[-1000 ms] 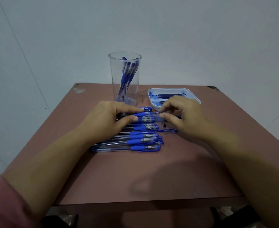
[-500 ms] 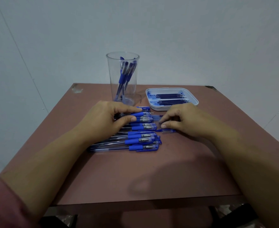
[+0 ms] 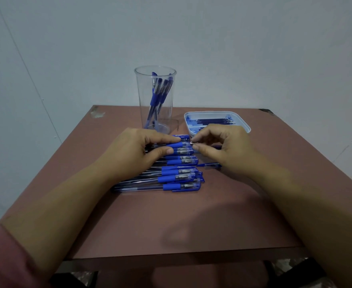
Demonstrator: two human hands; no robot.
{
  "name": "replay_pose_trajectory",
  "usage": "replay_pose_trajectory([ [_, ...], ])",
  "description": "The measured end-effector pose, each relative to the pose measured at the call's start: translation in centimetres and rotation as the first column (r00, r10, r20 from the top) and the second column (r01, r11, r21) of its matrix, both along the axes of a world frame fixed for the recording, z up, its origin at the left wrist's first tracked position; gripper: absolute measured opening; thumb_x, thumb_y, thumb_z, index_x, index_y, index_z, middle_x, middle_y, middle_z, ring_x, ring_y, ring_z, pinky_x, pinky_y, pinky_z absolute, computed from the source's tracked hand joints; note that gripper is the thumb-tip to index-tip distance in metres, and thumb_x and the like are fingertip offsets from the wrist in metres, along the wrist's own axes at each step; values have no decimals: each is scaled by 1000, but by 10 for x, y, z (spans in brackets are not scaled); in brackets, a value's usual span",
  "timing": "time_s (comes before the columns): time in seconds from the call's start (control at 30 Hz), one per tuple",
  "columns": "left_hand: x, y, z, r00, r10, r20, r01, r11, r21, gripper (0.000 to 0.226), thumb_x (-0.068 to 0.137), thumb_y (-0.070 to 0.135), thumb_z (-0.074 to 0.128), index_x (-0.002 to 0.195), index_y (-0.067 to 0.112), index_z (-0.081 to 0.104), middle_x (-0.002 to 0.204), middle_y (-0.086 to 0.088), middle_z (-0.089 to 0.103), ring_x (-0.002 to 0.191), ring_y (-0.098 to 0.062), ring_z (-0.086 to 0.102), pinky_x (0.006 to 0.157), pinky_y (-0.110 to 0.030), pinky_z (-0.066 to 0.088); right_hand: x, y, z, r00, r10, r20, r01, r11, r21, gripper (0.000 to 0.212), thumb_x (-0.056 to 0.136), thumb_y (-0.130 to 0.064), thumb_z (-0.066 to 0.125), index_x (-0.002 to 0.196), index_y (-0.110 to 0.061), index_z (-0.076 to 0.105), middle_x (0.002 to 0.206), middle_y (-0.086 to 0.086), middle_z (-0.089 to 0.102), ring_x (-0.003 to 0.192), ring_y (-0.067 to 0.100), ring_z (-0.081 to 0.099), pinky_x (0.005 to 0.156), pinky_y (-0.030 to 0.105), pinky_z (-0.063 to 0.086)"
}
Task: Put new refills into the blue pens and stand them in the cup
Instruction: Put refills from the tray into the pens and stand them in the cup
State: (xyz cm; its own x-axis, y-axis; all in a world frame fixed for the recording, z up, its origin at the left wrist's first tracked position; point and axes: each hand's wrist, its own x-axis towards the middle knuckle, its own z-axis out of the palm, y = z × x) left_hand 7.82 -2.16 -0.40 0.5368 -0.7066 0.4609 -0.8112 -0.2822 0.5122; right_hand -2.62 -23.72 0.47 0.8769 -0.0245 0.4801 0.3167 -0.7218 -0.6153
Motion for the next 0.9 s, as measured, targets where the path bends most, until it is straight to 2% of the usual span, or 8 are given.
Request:
replay_pose_trajectory([
  [0.2, -1, 0, 0, 1000, 6, -9, -5, 1000, 13, 32, 88, 31, 69, 116, 46, 65, 100, 19, 72, 89, 3, 65, 82, -28, 54, 5, 3, -6, 1000, 6, 30, -5, 999, -34, 16, 82, -15, 76, 93, -24, 70, 82, -13, 69, 78, 5, 66, 78, 30, 55],
  [0.3, -1, 0, -1, 1000, 9, 0, -9, 1000, 19, 33, 87, 32, 68, 115, 48, 62, 99, 18, 72, 88, 2, 65, 81, -28, 54, 8, 1, -9, 999, 1, 37, 4, 994, -113, 9, 89, -28, 68, 97, -25, 71, 84, -11, 71, 80, 8, 66, 73, 33, 54],
  [0.4, -2, 0, -1, 1000, -1, 6, 0, 1000, 17, 33, 87, 32, 68, 116, 48, 62, 98, 16, 72, 87, 0, 66, 80, -31, 55, 8, 1, -7, 998, 23, 56, -13, 986, -167, 17, 90, -36, 64, 105, -31, 69, 86, -18, 68, 83, 3, 65, 72, 22, 53],
  [0.5, -2, 0, -1, 1000, -5, 5, 5, 1000, 12, 33, 87, 30, 68, 116, 45, 64, 97, 16, 72, 86, 0, 66, 80, -31, 55, 7, 0, -7, 996, 31, 84, -16, 984, -179, 24, 84, -26, 75, 103, -33, 62, 87, -14, 65, 81, 5, 63, 72, 14, 50],
  [0.6, -2, 0, -1, 1000, -10, 13, 10, 1000, 16, 34, 88, 32, 68, 116, 49, 60, 97, 14, 73, 85, -3, 66, 78, -34, 56, 9, -1, -8, 994, 22, 111, 8, 964, -265, 10, 88, -27, 69, 96, -21, 69, 83, -10, 66, 78, 6, 60, 69, 14, 46],
  [0.7, -1, 0, -2, 1000, -13, 13, 12, 1000, 18, 32, 88, 34, 67, 117, 47, 63, 97, 16, 72, 85, -2, 66, 77, -34, 56, 8, -3, -8, 994, 25, 104, 6, 960, -280, 27, 91, -41, 61, 108, -24, 72, 87, -12, 68, 80, 4, 61, 70, 15, 46],
  [0.8, -1, 0, -2, 1000, -6, 7, 6, 1000, 5, 32, 87, 33, 68, 116, 45, 65, 97, 16, 73, 86, -2, 67, 79, -34, 56, 6, -2, -8, 992, 32, 120, -2, 971, -237, 23, 85, -29, 73, 107, -23, 69, 88, -12, 66, 80, 4, 61, 72, 18, 50],
  [0.9, -2, 0, -1, 1000, -5, 12, 5, 1000, 10, 33, 87, 32, 68, 115, 47, 62, 97, 15, 73, 85, -2, 66, 78, -34, 56, 9, -2, -9, 991, 25, 130, 12, 960, -280, 10, 88, -27, 69, 96, -20, 70, 83, -9, 65, 76, 7, 60, 68, 26, 50],
])
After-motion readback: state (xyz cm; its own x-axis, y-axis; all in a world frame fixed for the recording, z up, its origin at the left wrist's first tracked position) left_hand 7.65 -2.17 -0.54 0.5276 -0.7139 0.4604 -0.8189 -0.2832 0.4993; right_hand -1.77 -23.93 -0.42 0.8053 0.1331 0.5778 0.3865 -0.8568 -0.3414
